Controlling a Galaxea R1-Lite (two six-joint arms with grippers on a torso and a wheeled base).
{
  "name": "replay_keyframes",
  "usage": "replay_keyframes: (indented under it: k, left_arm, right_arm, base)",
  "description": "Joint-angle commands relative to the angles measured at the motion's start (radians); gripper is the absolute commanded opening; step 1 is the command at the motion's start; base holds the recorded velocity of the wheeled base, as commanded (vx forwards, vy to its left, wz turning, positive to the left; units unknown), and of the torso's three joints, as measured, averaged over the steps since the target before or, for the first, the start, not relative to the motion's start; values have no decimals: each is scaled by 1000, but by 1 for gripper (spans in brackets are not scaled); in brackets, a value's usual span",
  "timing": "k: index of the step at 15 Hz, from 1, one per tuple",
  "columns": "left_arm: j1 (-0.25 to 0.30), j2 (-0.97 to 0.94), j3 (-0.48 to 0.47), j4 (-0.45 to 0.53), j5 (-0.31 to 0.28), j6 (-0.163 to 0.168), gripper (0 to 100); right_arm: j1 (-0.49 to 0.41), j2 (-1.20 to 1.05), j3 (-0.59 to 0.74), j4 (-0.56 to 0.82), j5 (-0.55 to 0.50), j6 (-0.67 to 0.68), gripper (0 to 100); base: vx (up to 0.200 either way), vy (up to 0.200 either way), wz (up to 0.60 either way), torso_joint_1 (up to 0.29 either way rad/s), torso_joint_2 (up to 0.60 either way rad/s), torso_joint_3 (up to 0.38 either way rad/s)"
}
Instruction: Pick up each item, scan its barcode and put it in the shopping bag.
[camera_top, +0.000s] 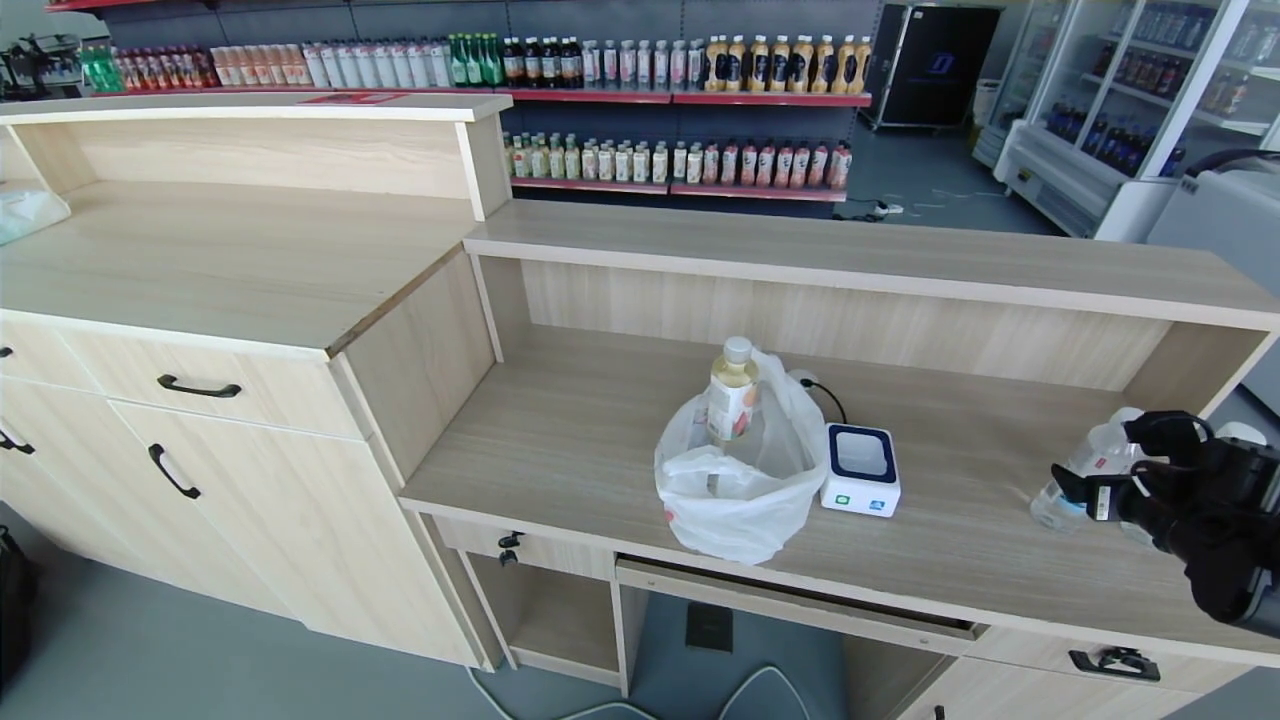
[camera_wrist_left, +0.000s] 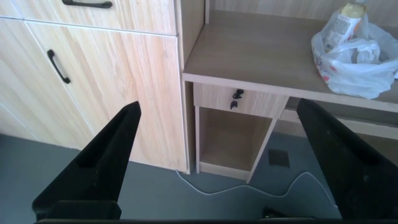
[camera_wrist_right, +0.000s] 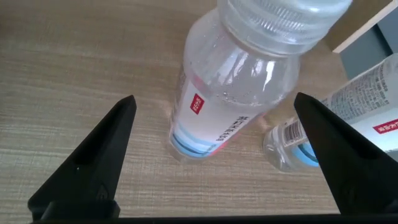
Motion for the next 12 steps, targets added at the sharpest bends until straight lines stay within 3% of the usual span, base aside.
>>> replay_keyframes:
  k: [1,12]
  left_arm:
    - [0,0,0,0,0,-1,100]
    - [0,0,0,0,0,0,100]
  right_arm:
    - [14,25,-4,-3,1,0,100]
    - [56,86,-103,3,-1,2,100]
  base:
    - [0,0,0,0,0,0]
    - [0,0,0,0,0,0]
